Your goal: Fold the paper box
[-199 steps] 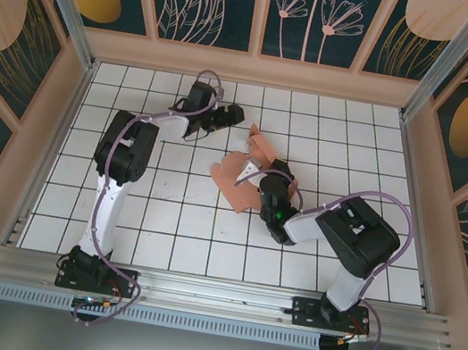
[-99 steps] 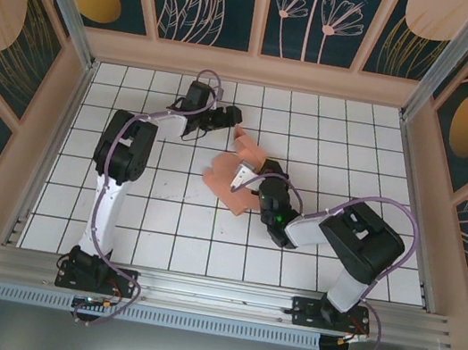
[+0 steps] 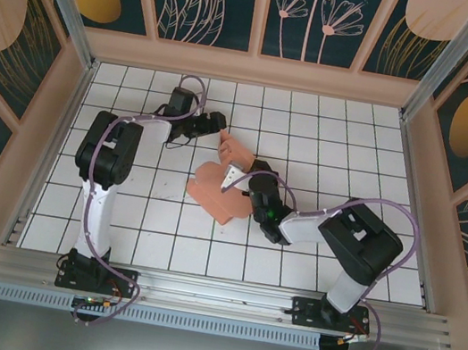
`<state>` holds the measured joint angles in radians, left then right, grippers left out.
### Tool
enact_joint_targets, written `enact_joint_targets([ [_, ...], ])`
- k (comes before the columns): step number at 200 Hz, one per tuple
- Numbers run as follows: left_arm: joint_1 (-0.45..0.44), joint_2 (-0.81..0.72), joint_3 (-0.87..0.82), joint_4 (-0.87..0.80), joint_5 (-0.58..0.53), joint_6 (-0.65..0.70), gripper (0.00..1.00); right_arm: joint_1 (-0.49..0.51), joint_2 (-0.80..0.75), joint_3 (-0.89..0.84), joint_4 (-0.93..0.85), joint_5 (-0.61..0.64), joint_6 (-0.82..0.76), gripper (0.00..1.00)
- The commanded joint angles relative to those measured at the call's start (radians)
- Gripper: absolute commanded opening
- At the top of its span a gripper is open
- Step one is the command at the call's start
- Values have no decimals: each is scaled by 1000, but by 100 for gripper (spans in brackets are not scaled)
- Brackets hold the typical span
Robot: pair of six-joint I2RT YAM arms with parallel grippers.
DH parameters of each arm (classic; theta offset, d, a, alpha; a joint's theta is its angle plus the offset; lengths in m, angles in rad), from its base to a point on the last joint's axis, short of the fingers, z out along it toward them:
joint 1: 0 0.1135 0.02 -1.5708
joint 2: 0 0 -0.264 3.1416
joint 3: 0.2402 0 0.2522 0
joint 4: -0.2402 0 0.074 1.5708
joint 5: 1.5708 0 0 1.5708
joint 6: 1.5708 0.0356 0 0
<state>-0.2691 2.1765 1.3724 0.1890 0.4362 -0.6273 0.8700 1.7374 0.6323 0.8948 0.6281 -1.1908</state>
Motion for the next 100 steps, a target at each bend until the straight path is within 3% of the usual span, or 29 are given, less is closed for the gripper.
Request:
enact_joint_targets([
  [1, 11, 8, -27, -43, -23, 22, 82, 6, 42, 27, 72, 50, -43, 0],
  [100, 11, 108, 91, -92, 98, 44, 82, 32, 142, 18, 287, 165, -228, 0],
])
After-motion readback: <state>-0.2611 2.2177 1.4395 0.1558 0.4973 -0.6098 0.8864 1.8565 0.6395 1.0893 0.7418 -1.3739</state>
